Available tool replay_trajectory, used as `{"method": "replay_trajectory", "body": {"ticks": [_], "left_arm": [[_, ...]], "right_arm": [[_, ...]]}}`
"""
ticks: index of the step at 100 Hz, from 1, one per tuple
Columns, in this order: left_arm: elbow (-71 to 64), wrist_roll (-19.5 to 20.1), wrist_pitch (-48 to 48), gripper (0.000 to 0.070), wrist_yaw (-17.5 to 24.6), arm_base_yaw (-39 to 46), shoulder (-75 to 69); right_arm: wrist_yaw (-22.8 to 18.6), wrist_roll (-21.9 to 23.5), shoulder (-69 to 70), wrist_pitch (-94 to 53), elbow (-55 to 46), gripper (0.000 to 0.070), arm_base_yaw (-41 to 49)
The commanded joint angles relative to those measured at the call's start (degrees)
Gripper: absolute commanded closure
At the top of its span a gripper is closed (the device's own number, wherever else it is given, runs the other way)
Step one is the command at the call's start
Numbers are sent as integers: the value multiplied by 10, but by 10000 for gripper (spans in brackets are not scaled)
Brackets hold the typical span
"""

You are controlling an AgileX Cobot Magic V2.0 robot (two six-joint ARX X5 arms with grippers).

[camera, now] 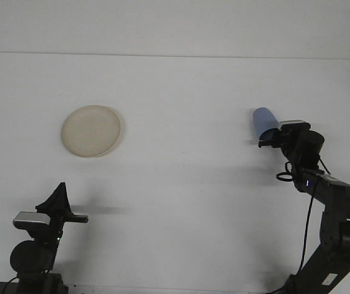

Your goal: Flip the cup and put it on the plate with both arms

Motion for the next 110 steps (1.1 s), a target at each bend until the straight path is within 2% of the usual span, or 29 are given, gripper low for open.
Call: {"method": "replay_trajectory", "body": {"ticks": [1, 14, 41, 61, 75, 82, 94, 110], "left_arm": [[-10, -5, 6, 689, -3, 0, -1], [-10, -5, 6, 689, -3, 0, -1], [-10, -5, 6, 689, -3, 0, -1], [-10, -5, 6, 689, -3, 0, -1], [-10, -5, 6, 689, -3, 0, -1], [-10, -5, 6, 689, -3, 0, -1], [-10, -5, 6, 689, -3, 0, -1], [-10, -5, 6, 689, -3, 0, -1]], "right_arm": [[-2, -2, -23, -5, 5, 700, 9], [5, -2, -92, -63, 5, 700, 26], [94, 7, -285, -267, 5, 700, 97], [109, 72, -418, -422, 5, 700, 164], [128, 133, -487, -521, 6, 700, 213], [134, 164, -505, -573, 13, 700, 238], [138, 185, -509, -678, 45, 700, 269], [162, 233, -485, -815, 110, 700, 302]]}}
